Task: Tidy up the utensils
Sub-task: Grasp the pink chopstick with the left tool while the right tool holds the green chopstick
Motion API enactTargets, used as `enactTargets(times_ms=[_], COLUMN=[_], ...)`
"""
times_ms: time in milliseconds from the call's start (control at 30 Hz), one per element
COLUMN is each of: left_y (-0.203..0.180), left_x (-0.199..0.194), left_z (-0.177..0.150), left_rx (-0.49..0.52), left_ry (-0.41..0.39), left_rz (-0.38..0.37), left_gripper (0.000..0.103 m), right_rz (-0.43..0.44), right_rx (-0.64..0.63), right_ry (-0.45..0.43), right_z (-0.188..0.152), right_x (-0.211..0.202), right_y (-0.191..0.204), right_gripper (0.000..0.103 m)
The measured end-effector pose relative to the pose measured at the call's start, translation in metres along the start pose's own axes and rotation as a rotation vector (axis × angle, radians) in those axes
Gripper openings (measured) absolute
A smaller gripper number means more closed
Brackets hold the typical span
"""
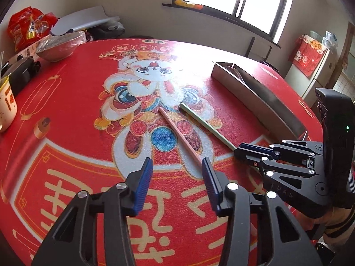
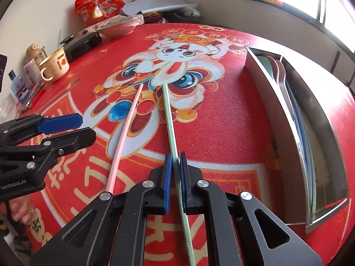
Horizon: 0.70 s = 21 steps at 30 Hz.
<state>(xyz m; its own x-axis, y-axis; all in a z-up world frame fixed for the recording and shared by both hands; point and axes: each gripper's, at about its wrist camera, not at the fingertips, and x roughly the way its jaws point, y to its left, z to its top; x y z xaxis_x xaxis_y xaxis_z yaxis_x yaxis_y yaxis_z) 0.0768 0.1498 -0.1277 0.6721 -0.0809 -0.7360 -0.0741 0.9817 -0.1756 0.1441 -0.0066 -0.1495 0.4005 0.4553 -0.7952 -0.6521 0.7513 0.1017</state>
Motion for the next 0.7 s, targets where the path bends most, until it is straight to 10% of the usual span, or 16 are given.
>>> enactTargets(times_ms=[533,700], left_y=[-0.028,-0.03], left_x=[0.047,0.049], left_z=[0.019,0.023], left_rx=[0.062,0.104], left_ry=[0.116,0.121], left_rz=[0.028,0.04], left_gripper=[0.033,0.014], right_rz=[0.083,0.093], right_rx=[0.129,0.135], right_ry=[-0.014,-0.018], right_z=[-0.006,-0.006], right_x=[-0.005,-0.004], right_y=[-0.031,-0.032], right_gripper=[0.006,0.006])
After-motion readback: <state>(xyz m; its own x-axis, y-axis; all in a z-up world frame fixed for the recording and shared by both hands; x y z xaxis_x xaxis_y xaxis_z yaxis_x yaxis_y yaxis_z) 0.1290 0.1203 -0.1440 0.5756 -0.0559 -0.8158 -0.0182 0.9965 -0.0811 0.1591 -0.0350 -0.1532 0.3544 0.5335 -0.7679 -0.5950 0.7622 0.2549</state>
